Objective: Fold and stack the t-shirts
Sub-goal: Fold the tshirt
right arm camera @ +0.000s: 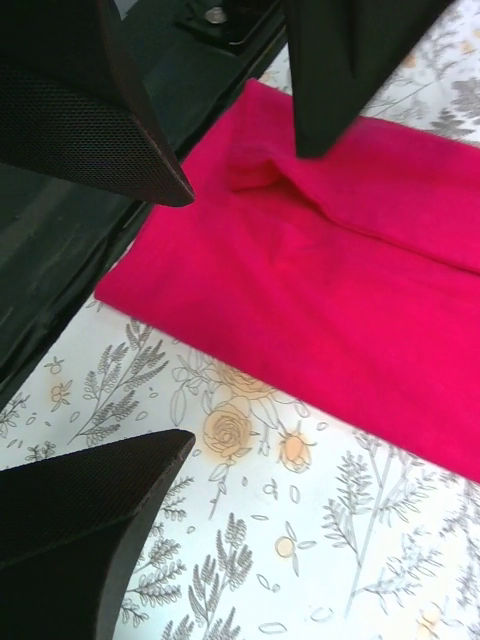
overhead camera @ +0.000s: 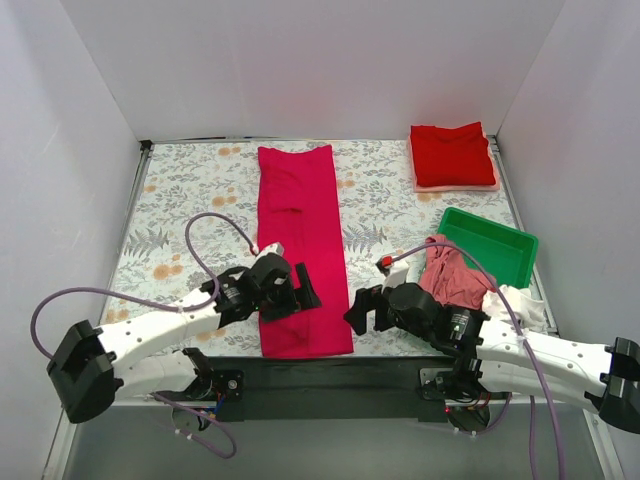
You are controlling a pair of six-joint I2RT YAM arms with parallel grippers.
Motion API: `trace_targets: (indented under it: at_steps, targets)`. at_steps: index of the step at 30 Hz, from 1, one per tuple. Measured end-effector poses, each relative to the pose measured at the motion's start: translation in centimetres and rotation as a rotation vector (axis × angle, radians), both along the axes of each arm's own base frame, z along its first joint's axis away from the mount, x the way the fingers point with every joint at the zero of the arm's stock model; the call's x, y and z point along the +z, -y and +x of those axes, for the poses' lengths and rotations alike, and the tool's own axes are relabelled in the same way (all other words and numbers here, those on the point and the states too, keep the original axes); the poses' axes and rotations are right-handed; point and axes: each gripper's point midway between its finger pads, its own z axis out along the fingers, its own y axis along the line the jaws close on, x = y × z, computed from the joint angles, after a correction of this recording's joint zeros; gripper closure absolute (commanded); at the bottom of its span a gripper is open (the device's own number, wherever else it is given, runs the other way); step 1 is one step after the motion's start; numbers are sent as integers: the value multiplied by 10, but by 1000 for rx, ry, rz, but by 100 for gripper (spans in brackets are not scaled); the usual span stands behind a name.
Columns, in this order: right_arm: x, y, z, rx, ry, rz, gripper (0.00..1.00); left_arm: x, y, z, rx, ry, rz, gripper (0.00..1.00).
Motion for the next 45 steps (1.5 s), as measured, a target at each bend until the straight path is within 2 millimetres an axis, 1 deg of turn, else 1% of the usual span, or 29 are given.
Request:
trace_targets:
  at_steps: [1,2,5,7,8,9,13,16,18,19,20,22,25,29,30,32,33,35,36,37,38,41,43,45]
  targets:
    - [-4,0,-3,13,-12,-5,2,1,-3,-12,0,-19,7,4]
    - [-7,-1,-6,25,-24,-10,2,6,-5,-19,8,-24,1,4]
    - [-17,-2,-12,54,-55,-32,2,22,-17,-32,61,-30,-34,4]
    - [-22,-3,-15,67,-73,-46,2,23,-28,-40,104,-58,-28,5]
    - [-24,-3,-16,72,-80,-51,2,20,-34,-43,126,-79,-11,6]
    - [-26,-4,-17,75,-87,-57,2,15,-41,-47,146,-102,17,10]
    - [-34,-4,-19,83,-111,-77,3,-17,-73,-66,200,-204,170,16]
    - [-38,-4,-22,91,-129,-87,4,-35,-88,-79,211,-255,229,22]
    - [-41,-5,-24,94,-141,-93,5,-46,-92,-85,210,-283,242,28]
    - [-42,-5,-24,94,-147,-94,5,-50,-93,-87,210,-294,249,33]
    - [-44,-5,-25,94,-155,-97,5,-54,-93,-89,210,-303,255,35]
    - [-48,-4,-27,97,-170,-105,7,-60,-92,-90,210,-317,262,39]
    - [-53,-5,-31,114,-193,-120,10,-68,-90,-90,211,-331,276,42]
    - [-59,-6,-39,149,-228,-132,12,-74,-89,-89,214,-357,313,60]
    - [-60,-7,-41,158,-238,-133,13,-75,-89,-89,216,-362,325,70]
    - [-63,-7,-45,172,-257,-138,15,-76,-91,-90,220,-373,346,77]
    - [-65,-7,-47,181,-268,-140,16,-76,-92,-91,221,-376,354,85]
    - [-68,-8,-51,193,-287,-146,18,-76,-92,-90,224,-372,354,93]
    - [-69,-8,-53,198,-296,-151,21,-76,-92,-89,225,-369,352,97]
    - [-71,-8,-54,202,-304,-155,23,-75,-92,-89,225,-366,348,100]
    - [-73,-8,-55,203,-310,-160,23,-75,-91,-89,224,-362,340,100]
    - [-73,-12,-57,215,-331,-150,31,-74,-91,-90,218,-354,314,100]
    - [-74,-14,-59,216,-350,-144,32,-74,-92,-93,215,-355,301,100]
    - [-74,-16,-60,216,-363,-139,37,-74,-93,-95,211,-354,287,100]
